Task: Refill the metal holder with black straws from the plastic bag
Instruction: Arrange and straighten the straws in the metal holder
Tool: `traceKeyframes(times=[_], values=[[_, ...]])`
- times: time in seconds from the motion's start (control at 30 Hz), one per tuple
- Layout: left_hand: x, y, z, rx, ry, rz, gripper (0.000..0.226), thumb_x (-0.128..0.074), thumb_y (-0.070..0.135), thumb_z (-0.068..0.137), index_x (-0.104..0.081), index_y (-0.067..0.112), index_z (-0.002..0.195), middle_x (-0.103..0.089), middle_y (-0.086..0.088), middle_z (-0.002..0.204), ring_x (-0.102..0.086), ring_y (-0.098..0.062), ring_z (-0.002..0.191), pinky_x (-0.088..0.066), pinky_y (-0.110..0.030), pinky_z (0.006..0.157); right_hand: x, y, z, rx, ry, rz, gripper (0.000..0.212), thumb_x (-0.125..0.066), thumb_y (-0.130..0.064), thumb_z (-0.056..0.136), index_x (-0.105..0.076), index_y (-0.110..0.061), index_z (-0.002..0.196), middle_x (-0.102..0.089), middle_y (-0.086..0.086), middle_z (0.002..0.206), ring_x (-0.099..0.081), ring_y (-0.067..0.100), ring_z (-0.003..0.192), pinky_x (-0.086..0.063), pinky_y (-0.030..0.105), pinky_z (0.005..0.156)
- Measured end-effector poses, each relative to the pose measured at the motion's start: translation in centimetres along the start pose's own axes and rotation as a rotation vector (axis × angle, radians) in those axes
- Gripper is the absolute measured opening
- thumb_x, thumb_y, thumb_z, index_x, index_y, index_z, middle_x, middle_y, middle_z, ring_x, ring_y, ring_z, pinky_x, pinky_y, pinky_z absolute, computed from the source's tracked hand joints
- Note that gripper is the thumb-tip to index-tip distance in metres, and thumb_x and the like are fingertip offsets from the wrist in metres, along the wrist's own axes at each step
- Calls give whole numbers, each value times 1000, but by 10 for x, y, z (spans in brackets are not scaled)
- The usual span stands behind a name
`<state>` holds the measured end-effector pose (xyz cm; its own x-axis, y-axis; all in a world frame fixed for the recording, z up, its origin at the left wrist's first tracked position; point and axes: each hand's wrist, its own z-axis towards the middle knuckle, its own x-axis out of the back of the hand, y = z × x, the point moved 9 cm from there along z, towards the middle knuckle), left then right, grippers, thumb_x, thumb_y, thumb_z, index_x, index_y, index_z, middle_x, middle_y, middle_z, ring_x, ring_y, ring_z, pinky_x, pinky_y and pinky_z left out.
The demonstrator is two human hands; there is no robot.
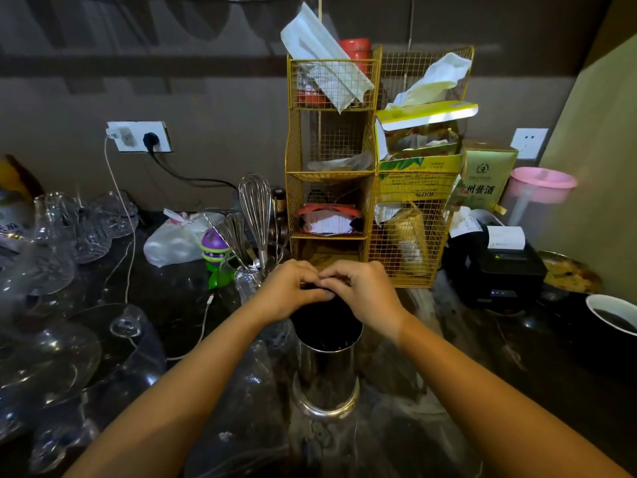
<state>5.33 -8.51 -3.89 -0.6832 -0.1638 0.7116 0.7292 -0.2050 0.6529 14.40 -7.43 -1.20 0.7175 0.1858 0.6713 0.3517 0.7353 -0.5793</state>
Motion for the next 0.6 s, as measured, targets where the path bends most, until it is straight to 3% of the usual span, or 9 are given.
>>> traceKeyframes(times=[0.17,0.27,0.37,0.5,0.6], values=[[-5,-11,-3,28,14,95,19,-71,22,70,-71,16,87,-52,4,86,-44,-21,92,-28,-16,77,-15,15,-9,-65,-79,-84,15,-60,-23,83,-71,-17,93,-75,6,91,-67,21,86,-53,44,78],[-5,-13,-4,44,1,104,20,-71,19,70,-71,12,89,-51,3,90,-41,-18,95,-32,-24,80,-21,19,-12,-87,-151,-134,20,-54,-24,87,-69,-18,98,-74,7,96,-66,24,91,-52,44,79],[0,-13,-5,35,2,47,19,-70,13,71,-71,9,89,-52,6,85,-50,-19,93,-38,-32,87,-22,18,-12,-109,-237,-151,25,-49,-23,90,-66,-16,107,-71,9,107,-62,25,102,-50,44,87],[14,-9,-9,47,37,-49,17,-65,6,75,-69,4,92,-53,10,79,-56,5,74,-41,-6,72,-13,3,-10,-79,-285,-139,31,-46,-20,92,-57,-14,120,-61,7,126,-51,22,120,-40,38,103],[28,-5,-17,63,34,-55,18,-59,6,80,-67,6,96,-58,8,82,-55,14,74,-42,-2,71,-6,-12,-11,-43,-280,-114,32,-49,-18,90,-56,-16,121,-60,4,127,-49,18,120,-36,29,101]])
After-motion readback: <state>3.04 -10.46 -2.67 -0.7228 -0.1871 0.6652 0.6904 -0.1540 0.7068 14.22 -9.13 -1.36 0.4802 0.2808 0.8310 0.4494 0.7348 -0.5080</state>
